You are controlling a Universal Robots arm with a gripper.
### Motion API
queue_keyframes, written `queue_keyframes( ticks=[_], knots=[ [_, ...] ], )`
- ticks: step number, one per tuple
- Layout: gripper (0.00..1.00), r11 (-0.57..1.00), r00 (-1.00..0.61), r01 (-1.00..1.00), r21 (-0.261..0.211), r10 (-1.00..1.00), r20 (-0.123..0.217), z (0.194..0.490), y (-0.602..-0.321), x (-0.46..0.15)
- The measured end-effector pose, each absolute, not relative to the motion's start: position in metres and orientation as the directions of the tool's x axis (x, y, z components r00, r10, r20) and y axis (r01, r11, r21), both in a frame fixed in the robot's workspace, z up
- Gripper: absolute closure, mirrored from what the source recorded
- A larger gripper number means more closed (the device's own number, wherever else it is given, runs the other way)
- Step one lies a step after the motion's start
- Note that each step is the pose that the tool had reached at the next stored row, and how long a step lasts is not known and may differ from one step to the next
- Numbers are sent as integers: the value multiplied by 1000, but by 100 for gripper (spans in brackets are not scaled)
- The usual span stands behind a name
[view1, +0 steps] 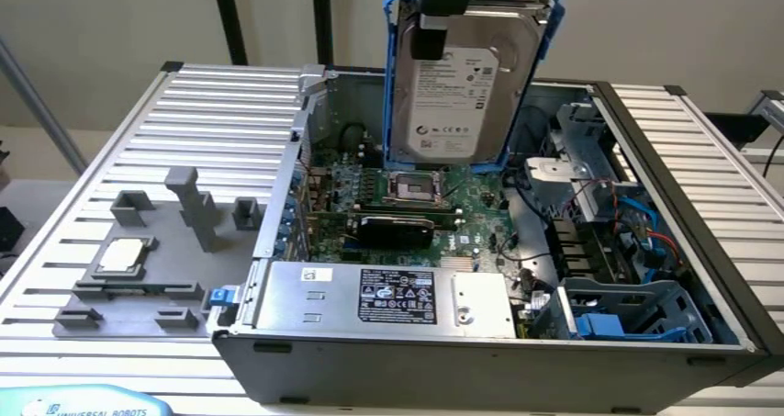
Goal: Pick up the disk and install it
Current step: 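Pick up the disk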
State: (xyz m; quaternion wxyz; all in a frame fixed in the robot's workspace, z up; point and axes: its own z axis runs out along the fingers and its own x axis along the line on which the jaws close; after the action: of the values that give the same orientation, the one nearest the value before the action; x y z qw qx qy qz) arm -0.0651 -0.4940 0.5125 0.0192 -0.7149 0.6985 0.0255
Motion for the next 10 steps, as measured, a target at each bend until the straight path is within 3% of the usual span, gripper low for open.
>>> queue_keyframes(
  ticks=[10],
  knots=[
    [67, -23, 23, -1000, 8, -998, -64, 513, -516, -30]
  ],
)
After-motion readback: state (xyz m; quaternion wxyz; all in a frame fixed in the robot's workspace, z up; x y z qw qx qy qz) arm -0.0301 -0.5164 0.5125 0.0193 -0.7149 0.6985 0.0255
